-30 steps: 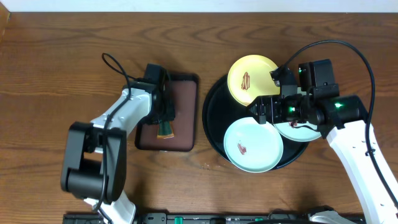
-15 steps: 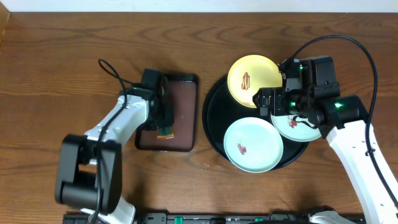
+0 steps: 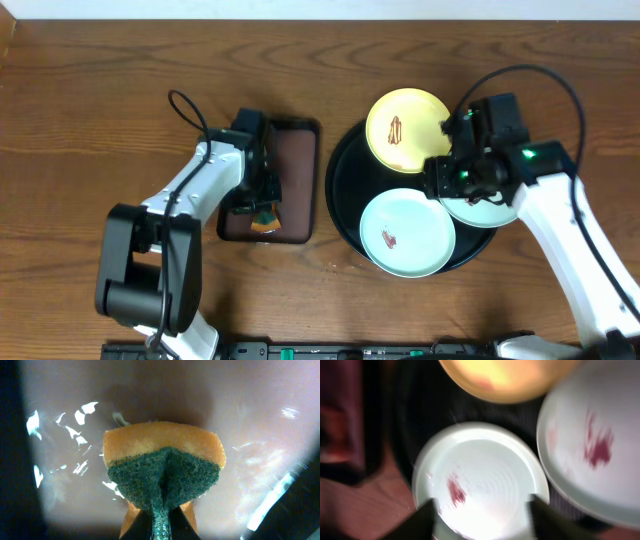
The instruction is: Clean dirty plates on tray and stack at the side
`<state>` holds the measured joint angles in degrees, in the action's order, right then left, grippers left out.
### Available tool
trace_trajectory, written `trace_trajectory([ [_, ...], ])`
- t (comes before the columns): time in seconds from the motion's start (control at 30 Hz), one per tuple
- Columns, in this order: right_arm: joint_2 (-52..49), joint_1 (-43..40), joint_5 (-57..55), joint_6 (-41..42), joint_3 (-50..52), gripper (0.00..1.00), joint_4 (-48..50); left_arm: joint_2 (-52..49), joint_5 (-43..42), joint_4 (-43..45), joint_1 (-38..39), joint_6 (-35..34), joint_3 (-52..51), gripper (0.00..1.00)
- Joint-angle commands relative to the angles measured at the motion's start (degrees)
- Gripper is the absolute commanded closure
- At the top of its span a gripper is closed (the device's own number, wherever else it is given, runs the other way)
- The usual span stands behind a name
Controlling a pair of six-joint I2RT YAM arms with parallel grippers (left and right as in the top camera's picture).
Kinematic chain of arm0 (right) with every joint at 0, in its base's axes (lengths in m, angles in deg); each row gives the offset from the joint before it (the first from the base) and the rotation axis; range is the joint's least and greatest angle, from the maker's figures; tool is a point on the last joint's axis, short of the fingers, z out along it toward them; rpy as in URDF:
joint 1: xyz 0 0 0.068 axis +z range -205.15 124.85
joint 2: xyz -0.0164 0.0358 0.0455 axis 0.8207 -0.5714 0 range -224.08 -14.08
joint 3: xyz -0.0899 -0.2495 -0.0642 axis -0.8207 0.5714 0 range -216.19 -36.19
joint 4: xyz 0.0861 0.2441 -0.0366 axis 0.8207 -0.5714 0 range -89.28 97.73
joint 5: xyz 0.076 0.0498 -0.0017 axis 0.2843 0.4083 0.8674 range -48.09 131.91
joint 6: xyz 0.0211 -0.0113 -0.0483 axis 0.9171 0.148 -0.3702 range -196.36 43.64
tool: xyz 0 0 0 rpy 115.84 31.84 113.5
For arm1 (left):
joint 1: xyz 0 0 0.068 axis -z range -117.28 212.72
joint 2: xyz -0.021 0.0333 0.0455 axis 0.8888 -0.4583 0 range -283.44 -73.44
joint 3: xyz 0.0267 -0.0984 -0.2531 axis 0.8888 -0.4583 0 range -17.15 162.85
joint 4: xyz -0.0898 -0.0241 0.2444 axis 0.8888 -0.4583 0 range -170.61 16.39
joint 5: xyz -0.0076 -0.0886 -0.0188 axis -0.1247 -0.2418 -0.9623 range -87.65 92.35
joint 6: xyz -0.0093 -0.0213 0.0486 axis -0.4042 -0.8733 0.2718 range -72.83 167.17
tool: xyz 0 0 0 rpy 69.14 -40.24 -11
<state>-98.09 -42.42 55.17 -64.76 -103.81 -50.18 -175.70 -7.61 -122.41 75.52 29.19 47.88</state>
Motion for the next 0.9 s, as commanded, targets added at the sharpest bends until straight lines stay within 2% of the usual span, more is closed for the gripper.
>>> trace_trajectory([
  [0.0,-7.0,-0.8,-1.2,0.6,-0.4,0.59,-4.7,6.7,-0.1,-4.2,0.0,0.1,4.7,0.93],
  [0.1,-11.9,-3.0,-1.2,-0.1,-0.3,0.64,-7.6,12.3,-1.8,-5.9,0.0,0.1,4.8,0.92],
  [0.27,-13.6,-6.6,-6.9,0.1,2.6,0.59,-9.1,20.3,-3.8,-8.1,0.0,0.1,4.7,0.93],
  [0.4,-13.6,-7.1,-1.6,-0.7,8.1,0.61,-4.5,23.1,-4.5,-9.5,0.0,0.1,4.7,0.93],
  [0.5,-13.6,-7.1,-0.9,2.9,12.8,0.74,1.4,23.8,-4.7,-10.8,0.0,-0.1,4.7,0.93],
  [0.53,-13.6,-7.1,0.1,3.8,14.4,0.85,4.9,23.8,-4.6,-11.2,0.0,-0.1,4.7,0.93],
  [0.6,-13.6,-7.0,4.2,4.0,15.6,0.99,8.9,23.8,-4.6,-11.2,0.0,-0.1,4.7,0.92],
  [0.87,-13.6,-5.3,4.2,14.9,15.8,0.99,14.5,23.8,-4.6,-10.4,0.0,-0.1,4.7,0.93],
])
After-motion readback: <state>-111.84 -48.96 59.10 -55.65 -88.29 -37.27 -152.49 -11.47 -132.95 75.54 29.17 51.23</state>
